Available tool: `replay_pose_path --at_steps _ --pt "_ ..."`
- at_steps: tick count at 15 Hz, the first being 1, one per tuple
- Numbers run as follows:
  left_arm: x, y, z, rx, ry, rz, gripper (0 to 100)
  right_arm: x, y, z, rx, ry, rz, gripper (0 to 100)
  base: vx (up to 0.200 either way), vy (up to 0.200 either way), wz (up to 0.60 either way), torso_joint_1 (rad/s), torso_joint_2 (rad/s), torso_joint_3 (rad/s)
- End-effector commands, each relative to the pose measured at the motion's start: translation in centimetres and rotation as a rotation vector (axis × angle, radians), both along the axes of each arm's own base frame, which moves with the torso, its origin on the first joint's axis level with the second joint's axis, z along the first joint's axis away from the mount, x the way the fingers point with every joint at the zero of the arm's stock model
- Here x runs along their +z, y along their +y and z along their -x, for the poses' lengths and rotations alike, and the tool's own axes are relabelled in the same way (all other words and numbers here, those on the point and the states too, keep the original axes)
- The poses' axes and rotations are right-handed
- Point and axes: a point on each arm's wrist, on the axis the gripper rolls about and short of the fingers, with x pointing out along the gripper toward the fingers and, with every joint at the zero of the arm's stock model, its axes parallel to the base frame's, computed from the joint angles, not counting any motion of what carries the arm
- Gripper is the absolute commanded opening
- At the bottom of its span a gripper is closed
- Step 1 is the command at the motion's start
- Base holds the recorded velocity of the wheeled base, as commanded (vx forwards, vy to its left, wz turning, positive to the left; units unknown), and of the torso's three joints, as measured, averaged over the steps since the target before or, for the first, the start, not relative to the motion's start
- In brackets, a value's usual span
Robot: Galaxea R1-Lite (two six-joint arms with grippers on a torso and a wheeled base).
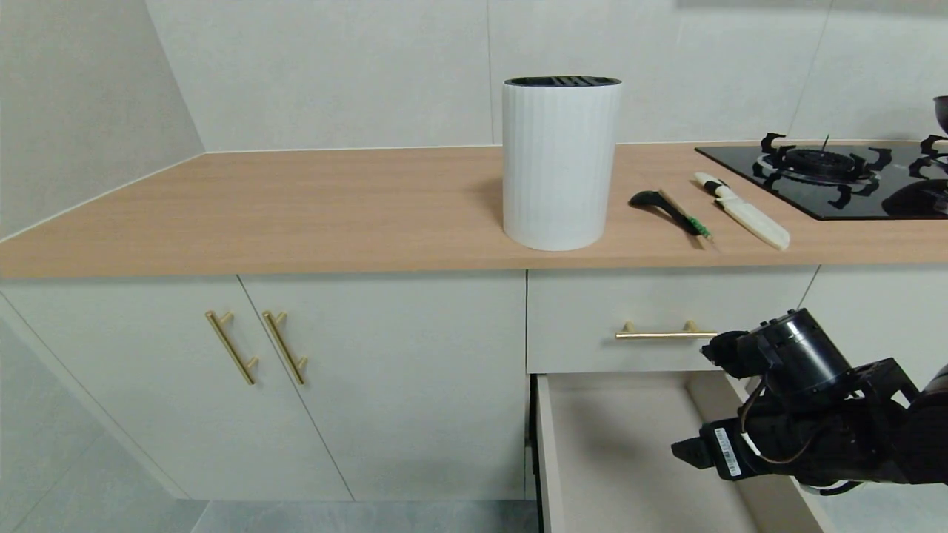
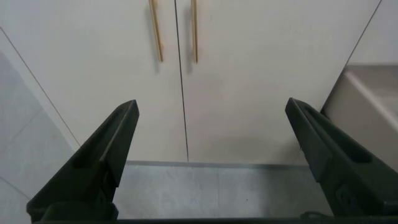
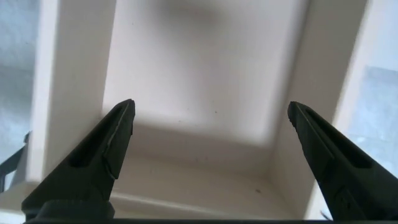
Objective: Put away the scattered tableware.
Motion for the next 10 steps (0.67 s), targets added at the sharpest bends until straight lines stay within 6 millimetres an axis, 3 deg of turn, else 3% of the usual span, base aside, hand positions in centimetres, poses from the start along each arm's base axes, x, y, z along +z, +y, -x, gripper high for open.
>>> replay_pose_path --at_steps 1,10 --pt "-0.01 0.0 0.0 0.001 0.001 0.001 100 -0.15 0.03 -0.07 -0.003 0.003 0.007 100 0.0 0.0 0.0 0.173 -0.46 -0.3" --pt "-0.01 0.0 0.0 0.001 0.001 0.001 100 -0.26 0.04 -0.12 -0.008 0.004 0.014 100 0.0 0.0 0.0 0.185 -0.46 -0.288"
